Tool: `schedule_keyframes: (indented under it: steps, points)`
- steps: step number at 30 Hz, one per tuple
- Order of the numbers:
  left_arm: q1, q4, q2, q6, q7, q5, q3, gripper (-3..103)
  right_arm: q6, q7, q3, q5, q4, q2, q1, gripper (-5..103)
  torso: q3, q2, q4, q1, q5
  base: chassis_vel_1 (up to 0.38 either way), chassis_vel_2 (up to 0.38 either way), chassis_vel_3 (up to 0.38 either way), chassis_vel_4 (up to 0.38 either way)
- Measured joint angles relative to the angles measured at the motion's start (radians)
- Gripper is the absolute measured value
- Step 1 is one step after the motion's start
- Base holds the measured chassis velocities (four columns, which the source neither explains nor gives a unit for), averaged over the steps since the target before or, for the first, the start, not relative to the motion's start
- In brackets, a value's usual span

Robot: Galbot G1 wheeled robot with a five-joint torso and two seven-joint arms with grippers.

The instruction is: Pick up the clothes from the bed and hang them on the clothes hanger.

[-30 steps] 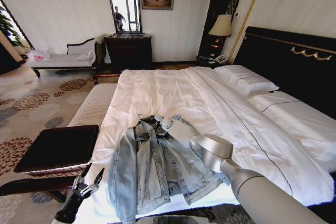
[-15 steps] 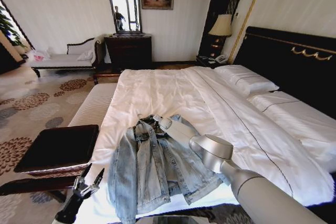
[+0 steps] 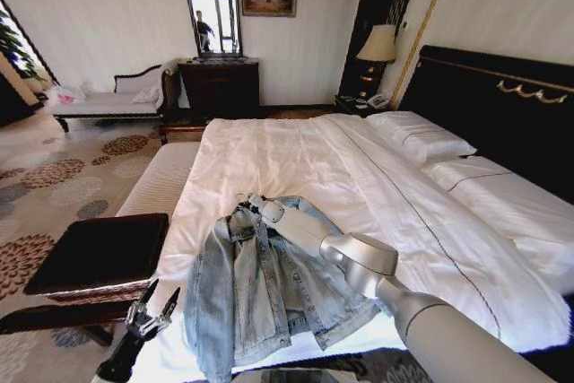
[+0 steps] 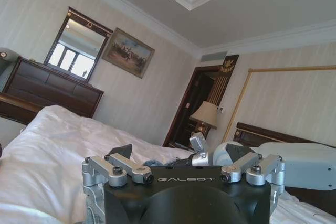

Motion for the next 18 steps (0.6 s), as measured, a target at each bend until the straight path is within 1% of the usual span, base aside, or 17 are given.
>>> schedule_keyframes:
  steps: [2,3,5,6,8,9,10,11,12,15,17,18]
  points:
    - [0.000,0.000,0.000,0.000,0.000,0.000,0.000,100,0.000,-0.001,-0.002,0.000,0.000,0.000,0.000,3,0.000,0.000,0.0000,0.000,0.0000,0.000,0.000,0.000,0.000]
    - [0.001,0.000,-0.001,0.000,0.000,0.001,0.000,100,-0.003,-0.005,-0.008,0.000,-0.001,0.000,0.001,0,0.000,0.000,0.0001,0.000,0.0001,0.000,0.000,0.000,0.000]
    - [0.001,0.000,-0.001,0.000,0.001,0.001,-0.002,100,-0.005,-0.011,-0.011,-0.001,-0.006,0.000,0.002,0,0.000,0.000,0.0002,0.000,0.0001,0.000,0.000,0.000,0.000]
    - [0.002,0.000,-0.001,0.000,0.003,0.001,-0.003,100,-0.003,-0.013,-0.012,-0.003,-0.009,0.000,0.003,9,0.000,0.000,0.0002,0.000,0.0000,0.000,0.000,0.000,0.000]
    - [0.002,0.000,-0.001,0.000,0.003,0.001,-0.003,100,-0.003,-0.013,-0.012,-0.003,-0.009,0.000,0.003,9,0.000,0.000,0.0002,0.000,0.0000,0.000,0.000,0.000,0.000]
    - [0.003,0.000,0.000,0.000,0.005,0.002,-0.004,100,-0.001,-0.015,-0.013,-0.007,-0.014,0.000,0.002,14,0.000,0.000,0.0003,0.000,0.0001,0.000,0.000,0.000,0.000]
    - [0.003,0.001,0.001,0.000,0.006,0.002,-0.004,100,0.011,-0.029,-0.005,-0.005,-0.014,0.000,-0.002,30,0.000,0.000,0.0001,0.000,0.0001,0.000,0.000,0.000,0.000]
    - [0.003,0.001,0.002,0.000,0.006,0.002,-0.004,100,0.020,-0.030,-0.003,-0.003,-0.014,0.000,-0.005,36,0.000,0.000,0.0000,0.000,0.0001,0.000,0.000,0.000,0.000]
    - [0.003,0.001,0.002,0.000,0.006,0.002,-0.004,100,0.020,-0.030,-0.003,-0.003,-0.014,0.000,-0.005,36,0.000,0.000,0.0000,0.000,0.0001,0.000,0.000,0.000,0.000]
    - [0.002,0.001,0.001,0.000,0.007,0.002,-0.004,100,0.025,-0.031,-0.002,0.000,-0.013,0.000,-0.007,52,0.000,0.000,0.0002,0.000,0.0001,0.000,0.000,0.000,0.000]
    - [0.002,0.002,0.001,0.000,0.007,0.002,-0.004,100,0.025,-0.031,-0.003,0.000,-0.012,0.000,-0.007,52,0.000,0.000,0.0001,0.000,0.0001,0.000,0.000,0.000,0.000]
    - [0.002,0.003,0.001,0.000,0.007,0.002,-0.004,100,0.024,-0.031,-0.005,0.000,-0.012,0.000,-0.007,57,0.000,0.000,0.0002,0.000,0.0001,0.000,0.000,0.000,0.000]
